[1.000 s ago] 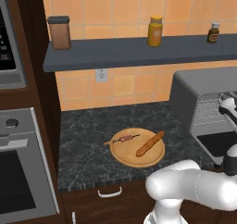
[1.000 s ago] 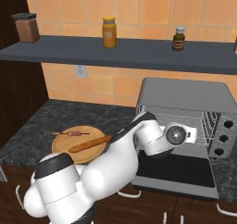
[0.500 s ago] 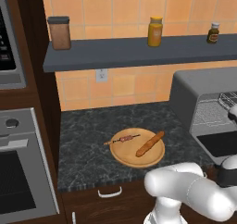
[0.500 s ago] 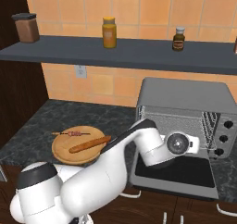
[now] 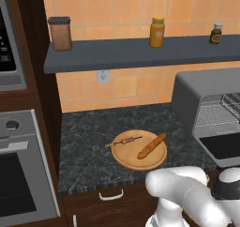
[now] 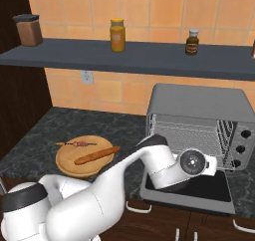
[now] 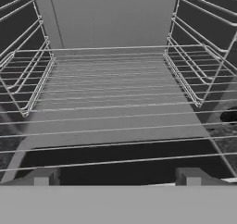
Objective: Pick up the kebab skewer and baguette bread, and place them inside the toaster oven. Close the toaster oven door and start by setting the timer.
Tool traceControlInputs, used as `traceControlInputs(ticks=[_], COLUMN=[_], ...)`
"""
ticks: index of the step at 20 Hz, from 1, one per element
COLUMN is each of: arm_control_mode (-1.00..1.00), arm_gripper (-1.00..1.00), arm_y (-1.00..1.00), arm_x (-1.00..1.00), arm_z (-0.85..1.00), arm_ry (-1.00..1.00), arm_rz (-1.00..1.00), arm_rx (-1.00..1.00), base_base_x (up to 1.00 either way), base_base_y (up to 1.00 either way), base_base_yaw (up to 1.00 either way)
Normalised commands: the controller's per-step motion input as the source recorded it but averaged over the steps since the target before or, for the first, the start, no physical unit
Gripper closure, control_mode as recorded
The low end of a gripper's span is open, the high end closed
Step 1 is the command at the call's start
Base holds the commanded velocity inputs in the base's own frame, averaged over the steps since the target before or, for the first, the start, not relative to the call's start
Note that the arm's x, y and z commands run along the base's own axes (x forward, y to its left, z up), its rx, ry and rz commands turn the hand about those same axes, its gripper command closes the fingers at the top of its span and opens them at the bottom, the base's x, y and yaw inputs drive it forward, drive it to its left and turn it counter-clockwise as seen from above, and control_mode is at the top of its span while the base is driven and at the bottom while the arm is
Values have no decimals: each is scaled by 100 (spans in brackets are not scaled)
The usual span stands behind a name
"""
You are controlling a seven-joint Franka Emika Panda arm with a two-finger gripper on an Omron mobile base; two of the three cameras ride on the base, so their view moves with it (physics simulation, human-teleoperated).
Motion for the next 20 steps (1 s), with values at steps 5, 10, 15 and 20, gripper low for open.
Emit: traceControlInputs(ticks=[5, 10, 15, 20], arm_control_mode=[-100, -100, -100, -100], arm_gripper=[-100, -100, -100, -100], arm_y=[0, 3, 31, 98], arm_x=[-57, -34, -12, -1], arm_z=[-27, 64, 59, 10], arm_ry=[0, 10, 19, 28], arm_rz=[0, 0, -3, -13], arm_rx=[0, 0, 0, 0], base_base_x=[0, 0, 0, 0], base_base_y=[0, 0, 0, 0], base_base_yaw=[0, 0, 0, 0])
